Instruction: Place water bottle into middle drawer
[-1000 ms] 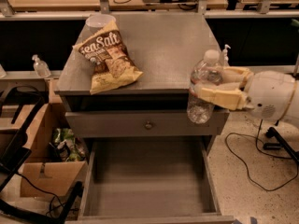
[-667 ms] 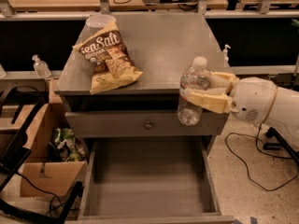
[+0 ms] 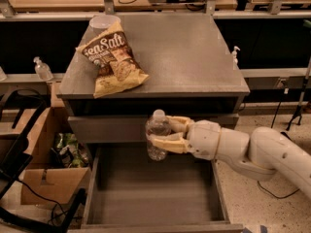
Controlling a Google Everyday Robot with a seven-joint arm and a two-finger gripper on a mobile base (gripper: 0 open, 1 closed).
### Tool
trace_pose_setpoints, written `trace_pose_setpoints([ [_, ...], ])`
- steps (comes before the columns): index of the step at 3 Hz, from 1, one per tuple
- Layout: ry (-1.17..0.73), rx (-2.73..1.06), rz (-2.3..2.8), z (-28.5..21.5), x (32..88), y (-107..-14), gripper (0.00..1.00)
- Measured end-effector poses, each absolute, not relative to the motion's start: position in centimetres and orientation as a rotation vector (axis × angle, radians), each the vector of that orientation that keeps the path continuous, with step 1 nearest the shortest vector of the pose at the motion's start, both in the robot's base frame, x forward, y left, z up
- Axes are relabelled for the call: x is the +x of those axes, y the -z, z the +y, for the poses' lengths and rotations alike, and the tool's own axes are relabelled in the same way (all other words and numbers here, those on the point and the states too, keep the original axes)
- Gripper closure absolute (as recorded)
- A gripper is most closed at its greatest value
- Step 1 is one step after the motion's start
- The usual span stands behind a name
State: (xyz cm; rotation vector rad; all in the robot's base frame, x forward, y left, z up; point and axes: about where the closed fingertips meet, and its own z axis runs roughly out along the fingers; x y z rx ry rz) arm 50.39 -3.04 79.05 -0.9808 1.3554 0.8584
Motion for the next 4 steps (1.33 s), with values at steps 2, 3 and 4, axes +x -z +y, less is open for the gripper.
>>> trace_pose_setpoints([
  [2, -0.993, -1.015, 1.342, 3.0, 50.2, -66.7, 1.0],
  [3, -0.994, -1.023, 1.349, 3.4, 50.2, -66.5, 1.0],
  [4, -1.058, -1.045, 1.383, 4.5, 50.0, -60.0, 1.0],
])
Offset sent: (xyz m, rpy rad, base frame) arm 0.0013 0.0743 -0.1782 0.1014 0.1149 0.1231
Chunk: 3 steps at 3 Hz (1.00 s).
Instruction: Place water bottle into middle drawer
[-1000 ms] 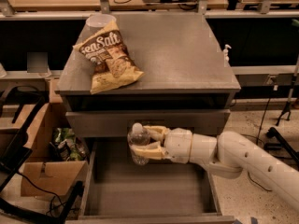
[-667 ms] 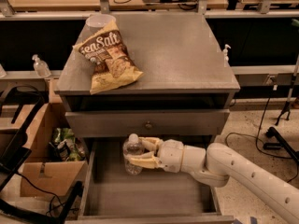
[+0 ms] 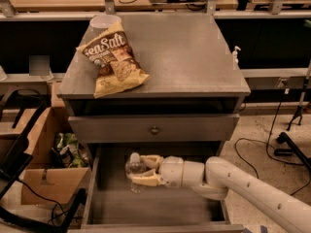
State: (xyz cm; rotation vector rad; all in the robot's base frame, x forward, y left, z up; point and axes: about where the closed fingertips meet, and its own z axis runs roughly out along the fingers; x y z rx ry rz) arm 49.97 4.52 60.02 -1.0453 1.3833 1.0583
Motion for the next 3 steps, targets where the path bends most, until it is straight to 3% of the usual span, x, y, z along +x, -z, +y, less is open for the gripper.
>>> trace_pose_setpoints([
  [3, -1.043, -1.122, 1.475, 3.6, 49.8, -48.5, 1.0],
])
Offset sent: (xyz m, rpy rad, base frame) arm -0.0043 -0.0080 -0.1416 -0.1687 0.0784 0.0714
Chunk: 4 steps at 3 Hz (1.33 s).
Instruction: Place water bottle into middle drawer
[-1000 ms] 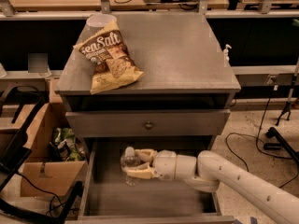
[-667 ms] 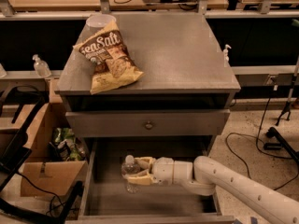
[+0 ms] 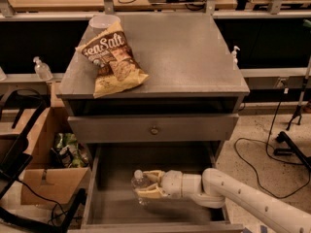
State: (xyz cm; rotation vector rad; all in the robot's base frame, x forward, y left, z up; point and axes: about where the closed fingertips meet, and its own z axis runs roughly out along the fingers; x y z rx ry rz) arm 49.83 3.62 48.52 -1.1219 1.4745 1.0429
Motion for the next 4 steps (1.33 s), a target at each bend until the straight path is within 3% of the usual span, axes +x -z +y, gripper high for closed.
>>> trace_pose_setpoints([
  [2, -0.978, -1.105, 1.437, 2.34, 51.37, -46.72, 1.0],
  [4, -0.983, -1.108, 1.43, 2.72, 51.36, -46.71, 0.54],
])
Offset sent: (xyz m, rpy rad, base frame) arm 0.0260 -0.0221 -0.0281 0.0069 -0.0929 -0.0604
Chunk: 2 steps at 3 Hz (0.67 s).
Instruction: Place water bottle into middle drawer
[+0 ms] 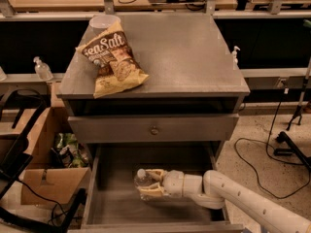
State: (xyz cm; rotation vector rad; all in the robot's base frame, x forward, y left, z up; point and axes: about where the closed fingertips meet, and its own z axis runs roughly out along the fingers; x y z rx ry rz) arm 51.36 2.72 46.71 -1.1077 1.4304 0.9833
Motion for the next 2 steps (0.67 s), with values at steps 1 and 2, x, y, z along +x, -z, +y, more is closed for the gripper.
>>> trace_pose_setpoints([
  [1, -0.987, -1.109, 1.428, 2.91, 51.31, -46.74, 0.31],
  [2, -0.993, -1.112, 1.424, 3.24, 51.22, -46.79, 0.0],
])
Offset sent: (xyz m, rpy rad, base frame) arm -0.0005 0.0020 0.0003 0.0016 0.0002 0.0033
